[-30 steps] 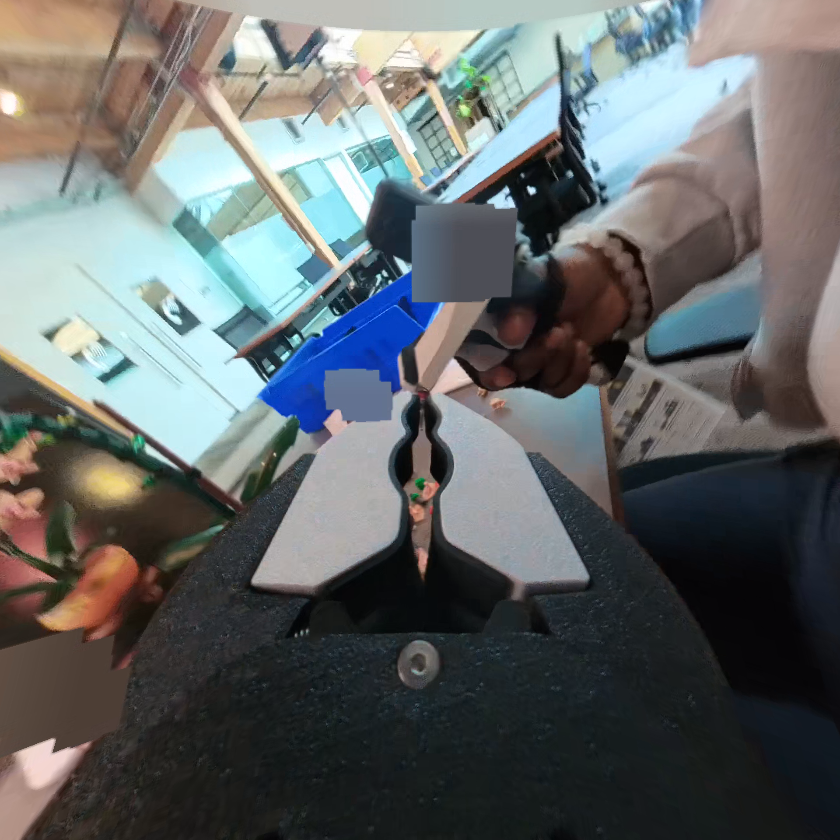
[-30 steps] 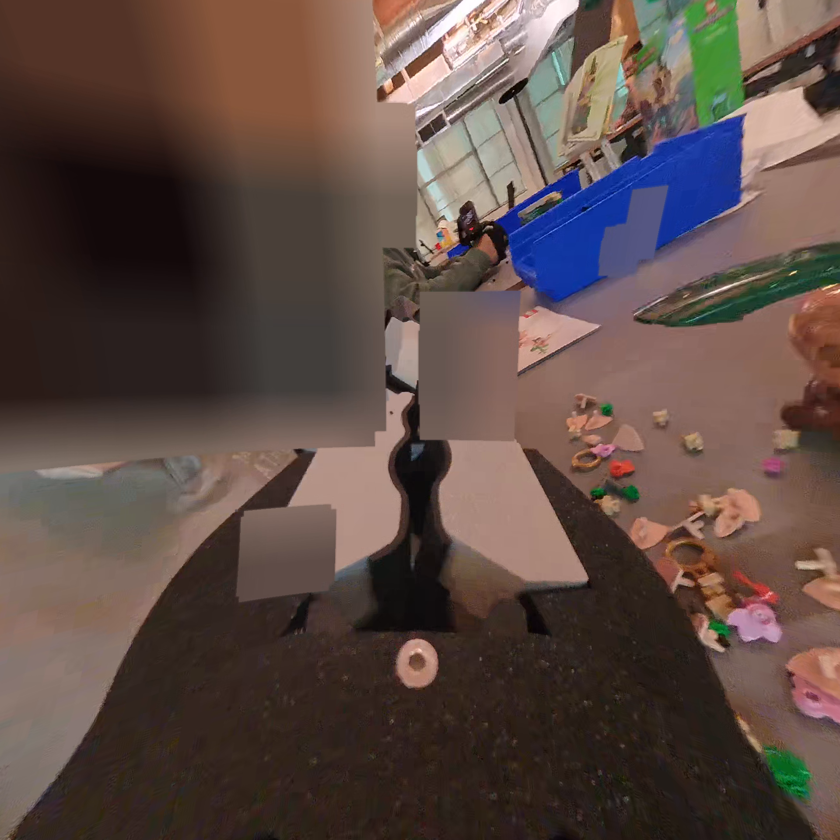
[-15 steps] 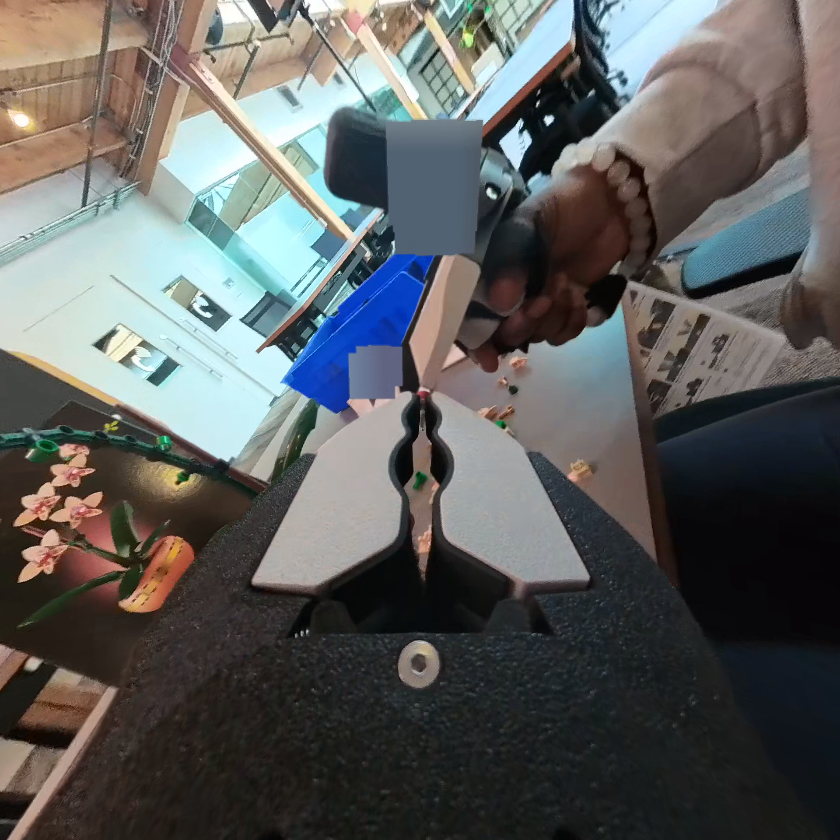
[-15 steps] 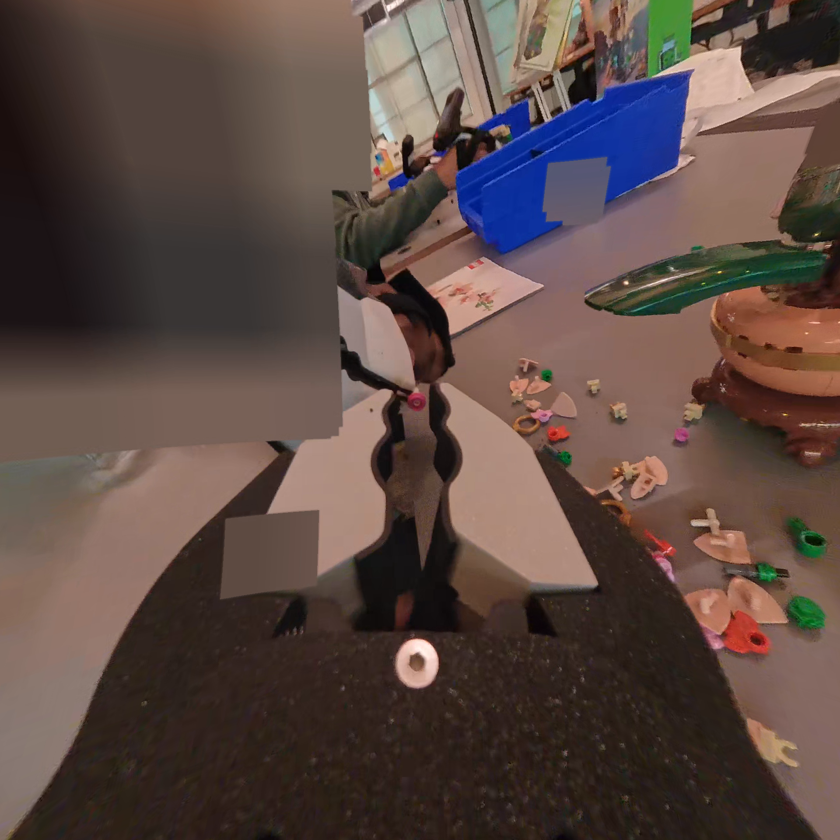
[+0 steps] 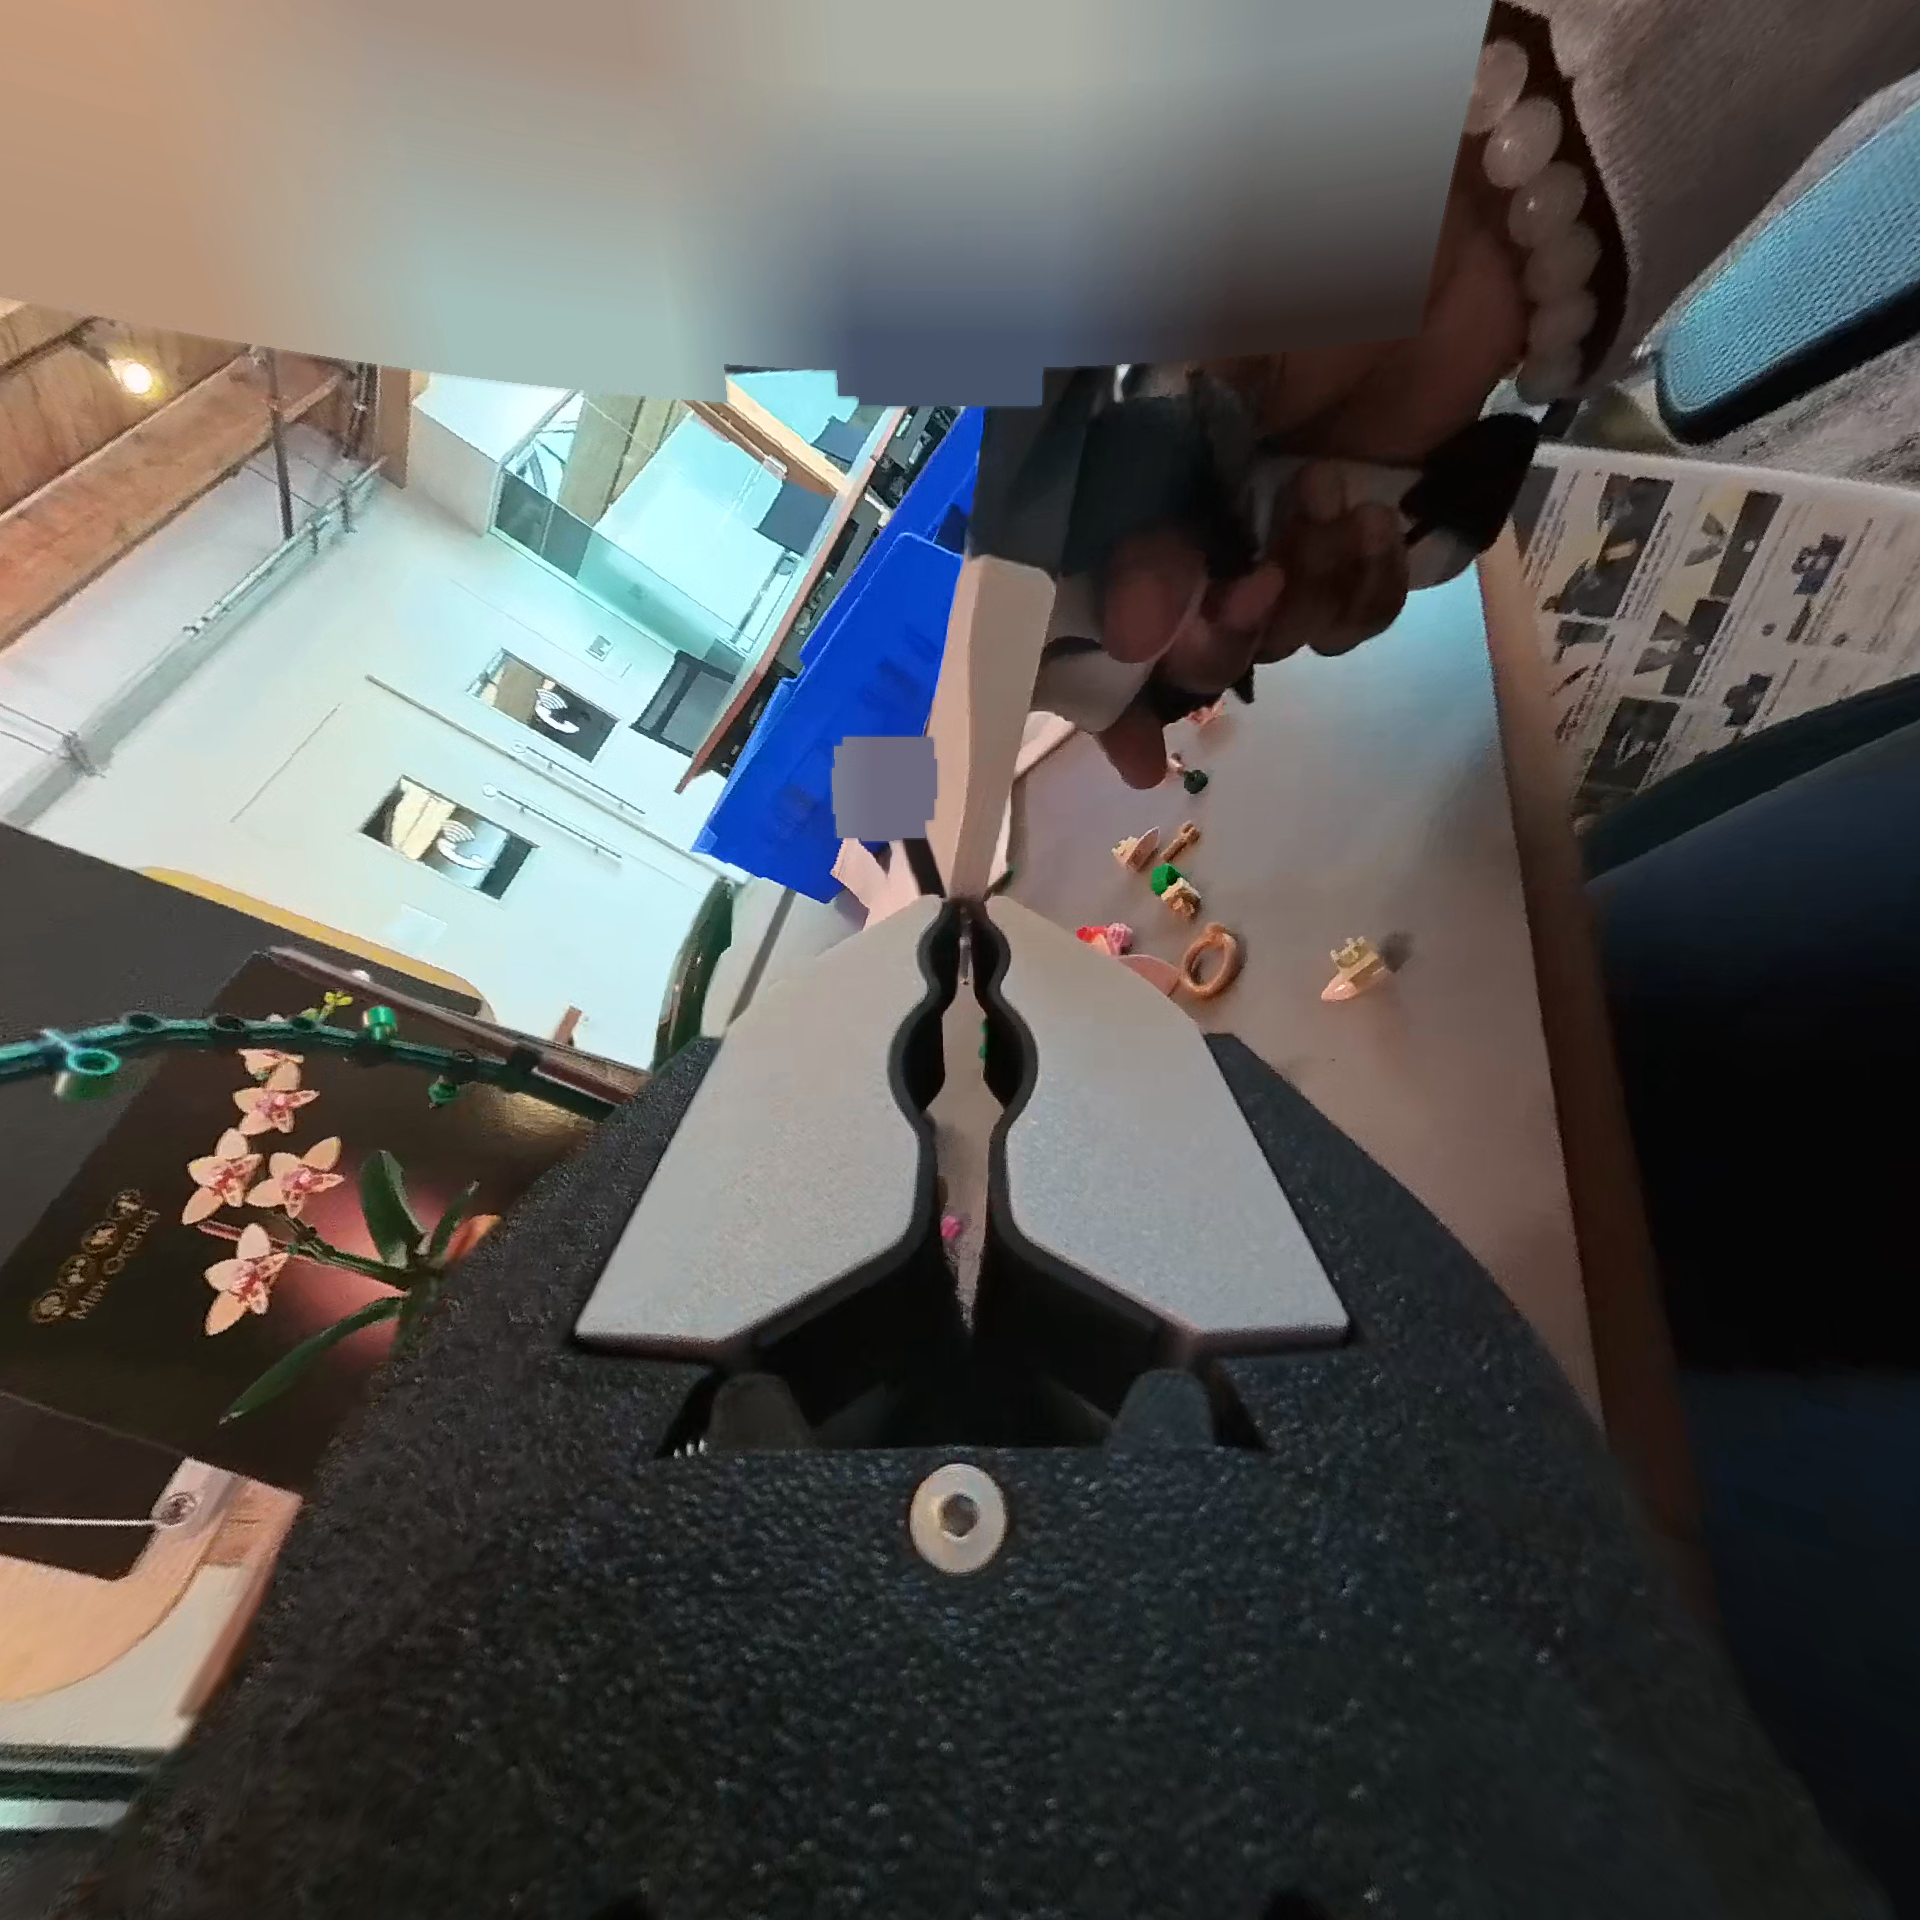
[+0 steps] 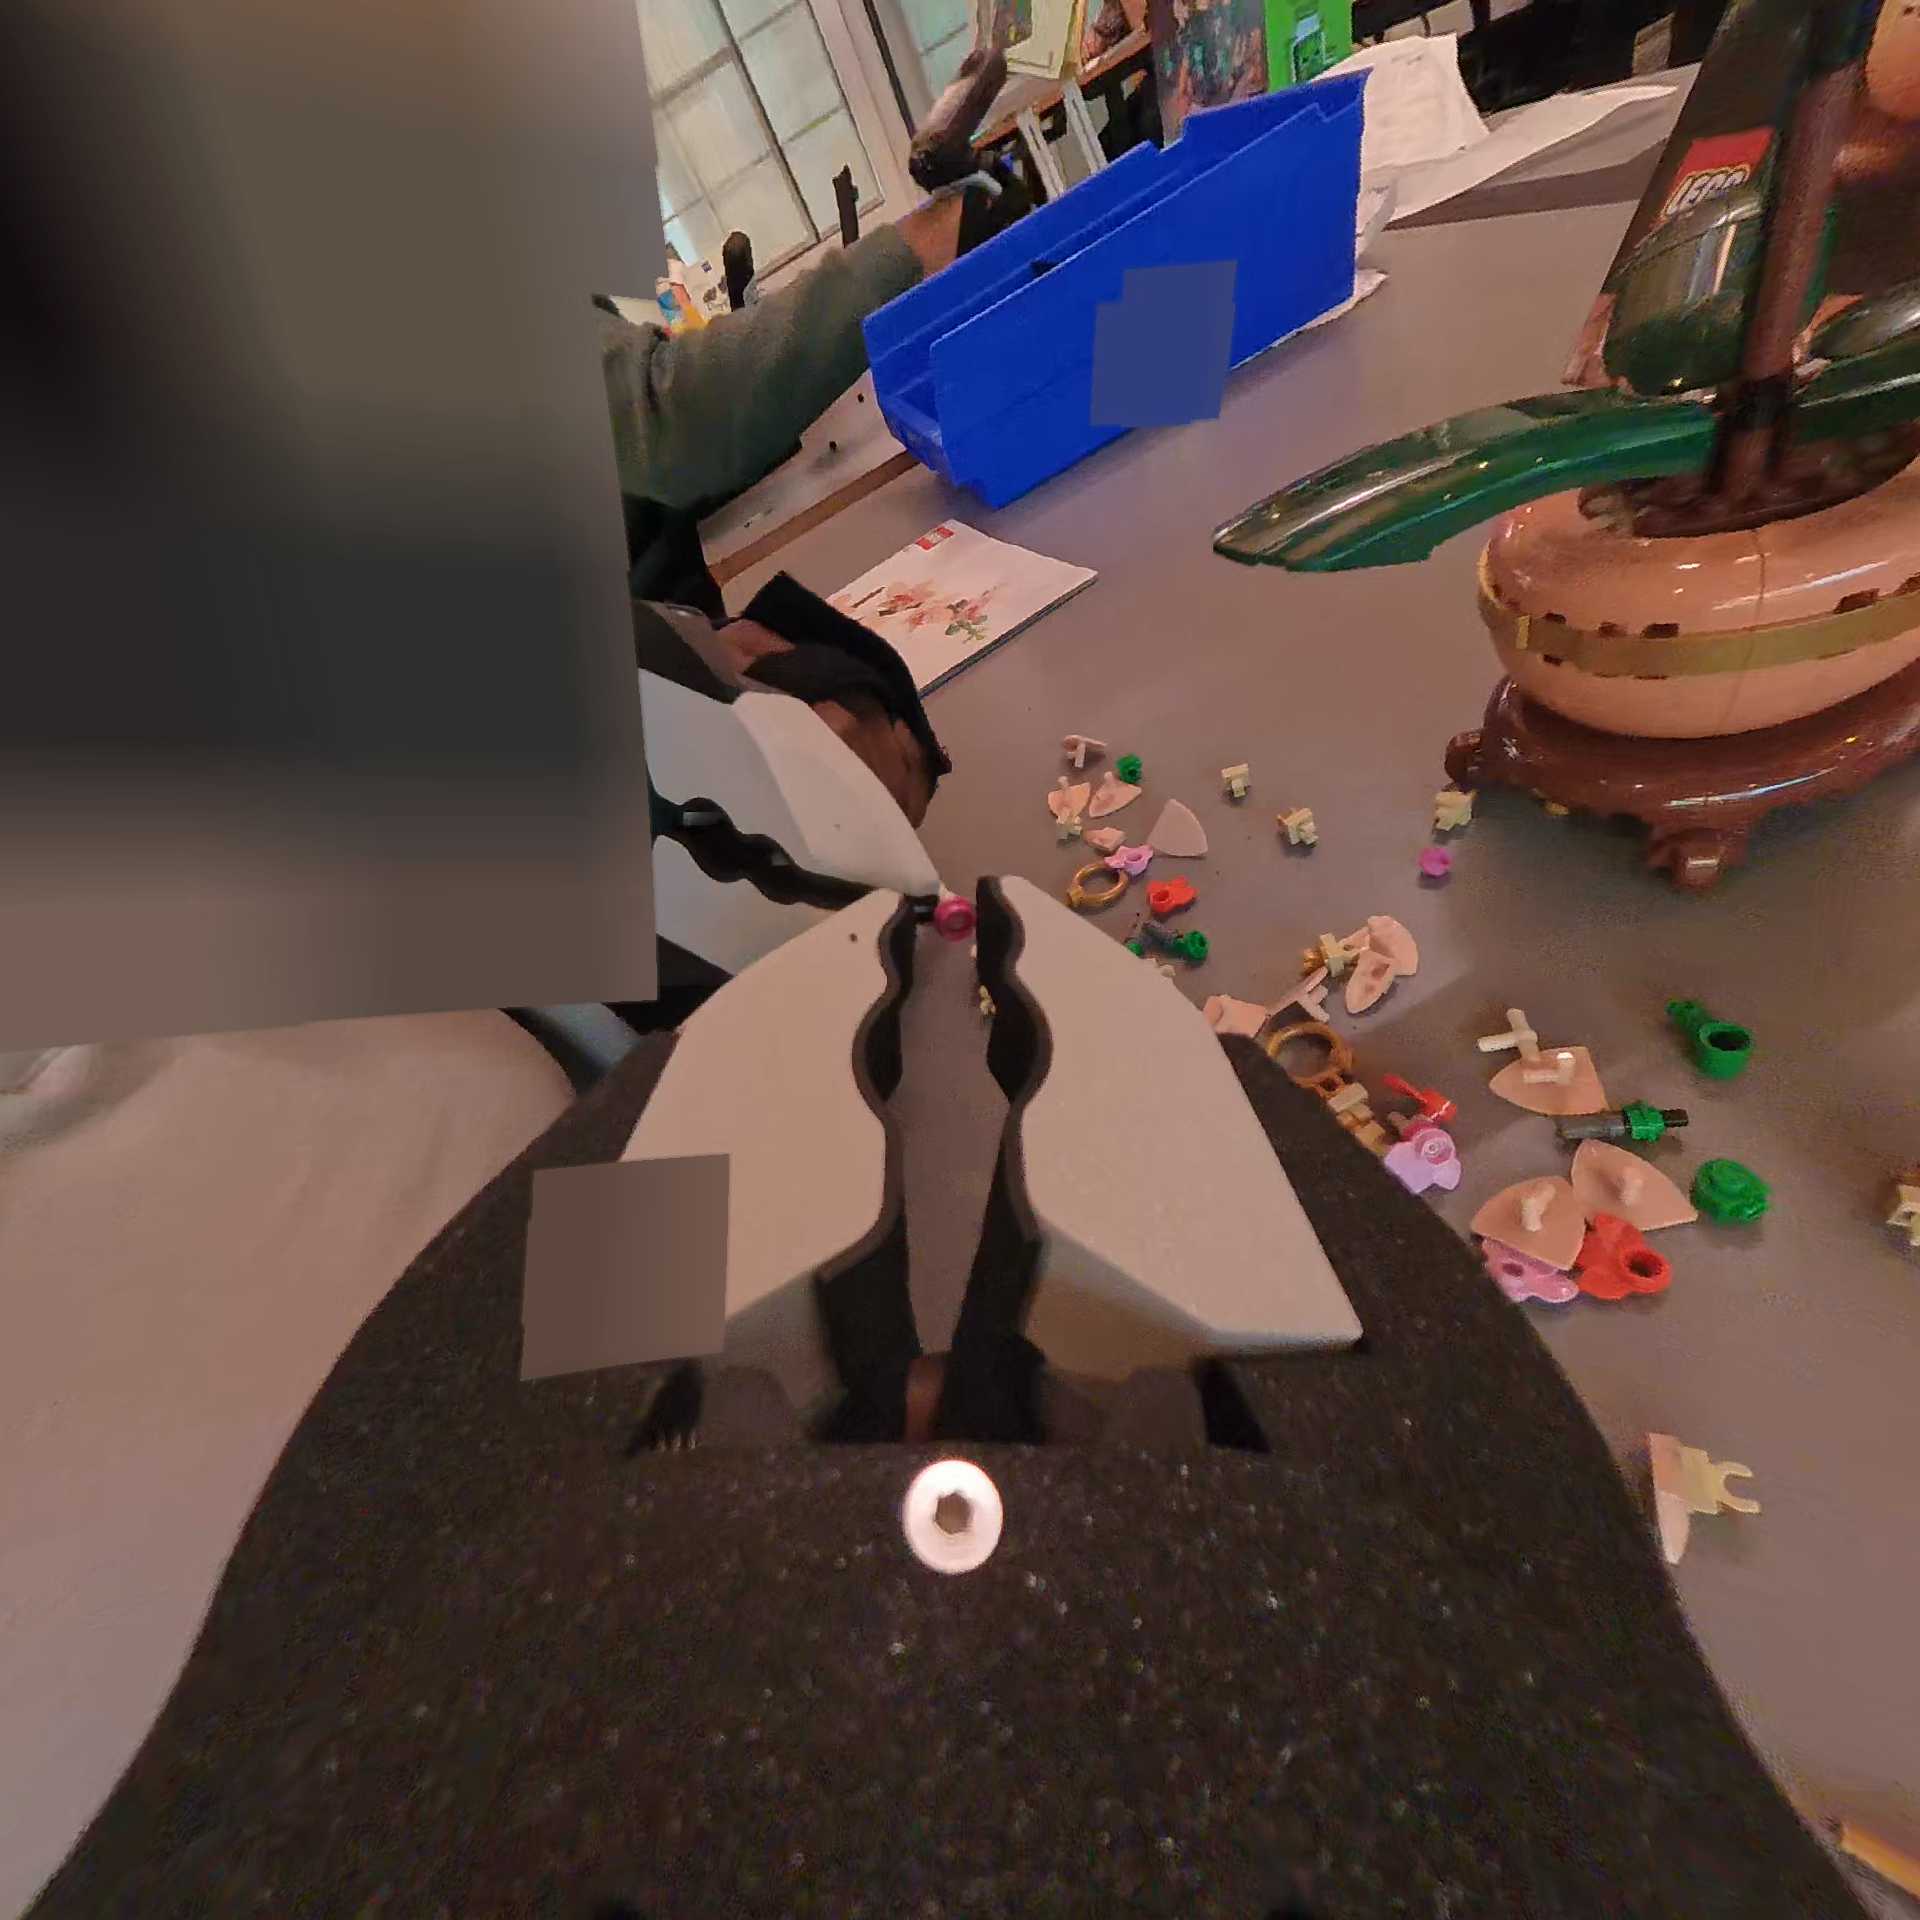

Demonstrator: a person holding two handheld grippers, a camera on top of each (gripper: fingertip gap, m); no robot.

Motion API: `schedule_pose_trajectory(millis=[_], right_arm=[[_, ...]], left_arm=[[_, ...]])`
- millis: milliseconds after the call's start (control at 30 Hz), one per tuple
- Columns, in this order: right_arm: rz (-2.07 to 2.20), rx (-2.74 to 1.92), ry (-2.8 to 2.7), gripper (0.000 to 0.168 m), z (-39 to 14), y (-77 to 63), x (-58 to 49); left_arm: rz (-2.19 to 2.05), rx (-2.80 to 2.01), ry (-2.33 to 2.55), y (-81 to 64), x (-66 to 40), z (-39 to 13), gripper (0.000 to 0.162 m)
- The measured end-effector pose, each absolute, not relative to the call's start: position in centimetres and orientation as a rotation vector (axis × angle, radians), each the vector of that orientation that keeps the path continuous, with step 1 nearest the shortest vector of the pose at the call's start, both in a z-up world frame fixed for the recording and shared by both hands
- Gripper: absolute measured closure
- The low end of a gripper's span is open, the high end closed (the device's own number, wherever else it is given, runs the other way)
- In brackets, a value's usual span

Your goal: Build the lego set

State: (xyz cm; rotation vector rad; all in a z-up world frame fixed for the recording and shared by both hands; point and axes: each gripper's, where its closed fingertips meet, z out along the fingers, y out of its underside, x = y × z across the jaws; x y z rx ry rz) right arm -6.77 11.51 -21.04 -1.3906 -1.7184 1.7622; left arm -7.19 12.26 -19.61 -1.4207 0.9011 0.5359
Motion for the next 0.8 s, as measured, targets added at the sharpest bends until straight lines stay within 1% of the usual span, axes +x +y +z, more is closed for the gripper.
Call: schedule_pose_trajectory(millis=[133,400,667,733,800], right_arm=[[1.805,-1.407,-1.718,0.162,-21.2,11.4,-6.6],[1.849,-1.431,-1.713,0.161,-21.4,11.5,-6.3],[2.294,-1.402,-1.855,0.168,-20.7,9.4,-4.3],[2.261,-1.332,-1.814,0.168,-20.4,9.6,-4.8],[1.98,-1.319,-1.798,0.168,-21.3,11.0,-6.1]], left_arm=[[0.545,-1.391,0.916,12.0,-7.1,-19.6,0.161],[0.6,-1.341,0.984,12.0,-6.6,-19.6,0.161],[0.513,-1.188,1.131,10.4,-4.2,-18.8,0.161],[0.552,-1.187,1.134,10.6,-4.6,-18.7,0.161],[0.501,-1.168,1.095,10.3,-4.2,-18.0,0.161]])
